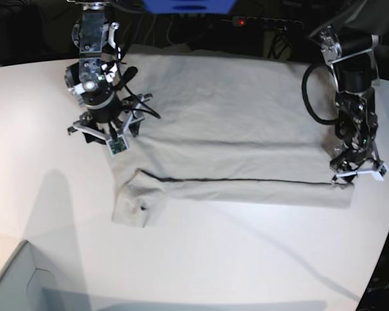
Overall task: Layout the t-shirt on the table in an organized manner, then fold the t-shirt properly
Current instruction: 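Grasp the shirt body with both grippers and tug it straight, then slide the left gripper along the shirt edge toward the hem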
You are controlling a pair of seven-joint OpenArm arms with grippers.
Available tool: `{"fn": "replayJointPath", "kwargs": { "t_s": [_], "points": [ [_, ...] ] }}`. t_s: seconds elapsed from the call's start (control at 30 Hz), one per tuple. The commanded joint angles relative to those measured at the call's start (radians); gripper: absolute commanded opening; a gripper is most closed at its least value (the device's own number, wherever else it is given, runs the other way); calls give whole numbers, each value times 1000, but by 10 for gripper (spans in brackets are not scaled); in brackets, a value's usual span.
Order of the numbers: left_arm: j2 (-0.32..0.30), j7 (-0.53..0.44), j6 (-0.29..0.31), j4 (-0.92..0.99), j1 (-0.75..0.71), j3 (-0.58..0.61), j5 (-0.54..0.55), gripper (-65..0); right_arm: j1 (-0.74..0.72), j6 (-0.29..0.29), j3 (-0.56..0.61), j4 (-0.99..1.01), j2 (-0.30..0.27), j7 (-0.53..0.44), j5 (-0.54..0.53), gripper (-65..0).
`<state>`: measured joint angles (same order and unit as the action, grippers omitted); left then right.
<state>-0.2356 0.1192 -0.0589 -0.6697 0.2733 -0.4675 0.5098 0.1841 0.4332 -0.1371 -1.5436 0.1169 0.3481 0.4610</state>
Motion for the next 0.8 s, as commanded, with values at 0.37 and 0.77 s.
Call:
{"fn": "replayJointPath", "kwargs": {
  "t_s": [0.37, 0.77],
  "points": [
    [41, 56, -42, -241, -162, -4, 5, -320, 76, 6, 1, -14, 2, -22, -8, -298],
    [9, 133, -43, -387, -151, -3, 201, -320, 148, 6, 0, -16, -16, -24, -8, -299]
  ]
}}
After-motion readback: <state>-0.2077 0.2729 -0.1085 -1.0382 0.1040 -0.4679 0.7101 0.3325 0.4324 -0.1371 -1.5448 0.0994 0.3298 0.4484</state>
